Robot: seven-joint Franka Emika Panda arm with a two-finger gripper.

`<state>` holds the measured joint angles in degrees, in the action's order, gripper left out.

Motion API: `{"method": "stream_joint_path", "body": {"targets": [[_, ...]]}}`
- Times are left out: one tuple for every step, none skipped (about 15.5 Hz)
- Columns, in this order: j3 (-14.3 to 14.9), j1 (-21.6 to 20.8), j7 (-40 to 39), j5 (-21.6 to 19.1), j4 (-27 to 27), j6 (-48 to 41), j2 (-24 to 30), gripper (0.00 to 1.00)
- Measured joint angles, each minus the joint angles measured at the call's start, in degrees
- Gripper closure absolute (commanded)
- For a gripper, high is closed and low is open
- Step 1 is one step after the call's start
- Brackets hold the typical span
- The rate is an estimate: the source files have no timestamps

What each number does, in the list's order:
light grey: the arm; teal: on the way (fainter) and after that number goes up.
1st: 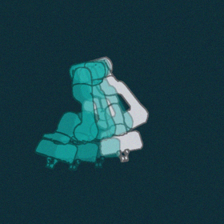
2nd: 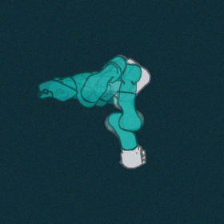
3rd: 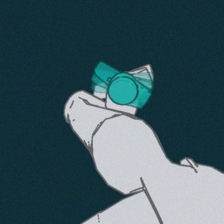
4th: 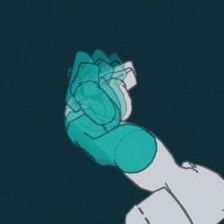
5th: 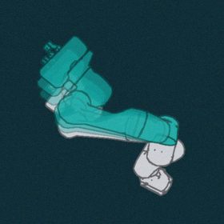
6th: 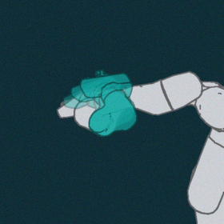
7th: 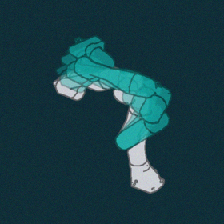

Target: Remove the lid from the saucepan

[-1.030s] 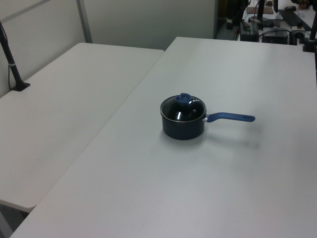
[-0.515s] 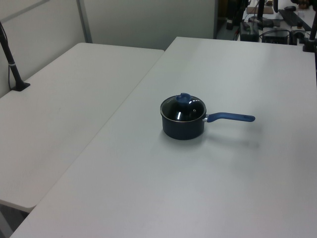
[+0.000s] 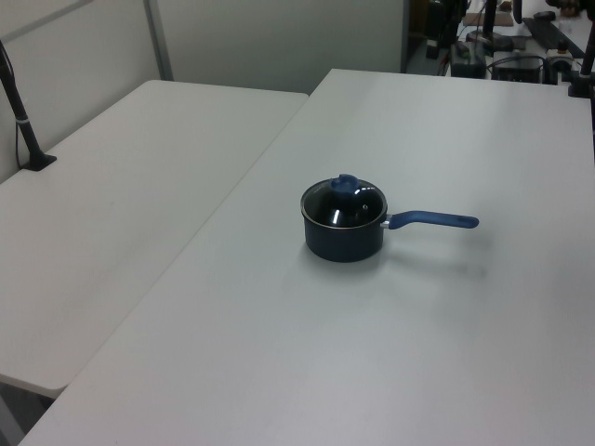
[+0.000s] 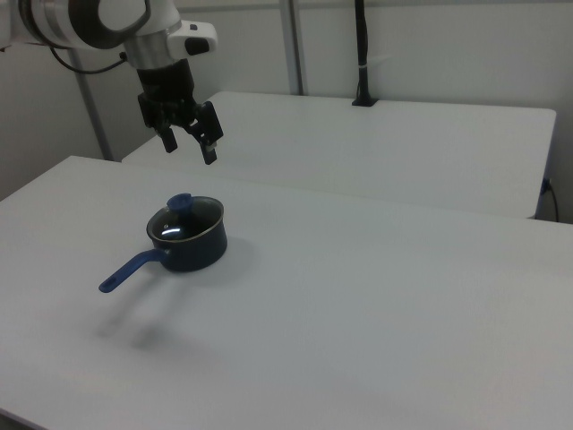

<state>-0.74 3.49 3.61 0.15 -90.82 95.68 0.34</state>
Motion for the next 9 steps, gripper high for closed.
{"method": "stream_joint_path", "body": {"targets": [[0.0, 0.0, 0.0, 0.0, 0.0, 0.0, 0.0, 0.0], [0.0, 0.1, 0.0, 0.0, 0.0, 0.0, 0.0, 0.0], [0.0, 0.1, 0.0, 0.0, 0.0, 0.0, 0.0, 0.0], [0.1, 0.2, 0.0, 0.0, 0.0, 0.0, 0.0, 0.0], [0.1, 0.2, 0.0, 0.0, 0.0, 0.0, 0.0, 0.0], [0.1, 0.2, 0.0, 0.0, 0.0, 0.0, -0.1, 0.0], [0.2, 0.2, 0.0, 0.0, 0.0, 0.0, -0.2, 0.0], [0.2, 0.2, 0.0, 0.0, 0.0, 0.0, -0.4, 0.0], [0.2, 0.2, 0.0, 0.0, 0.0, 0.0, -0.6, 0.0]]}}
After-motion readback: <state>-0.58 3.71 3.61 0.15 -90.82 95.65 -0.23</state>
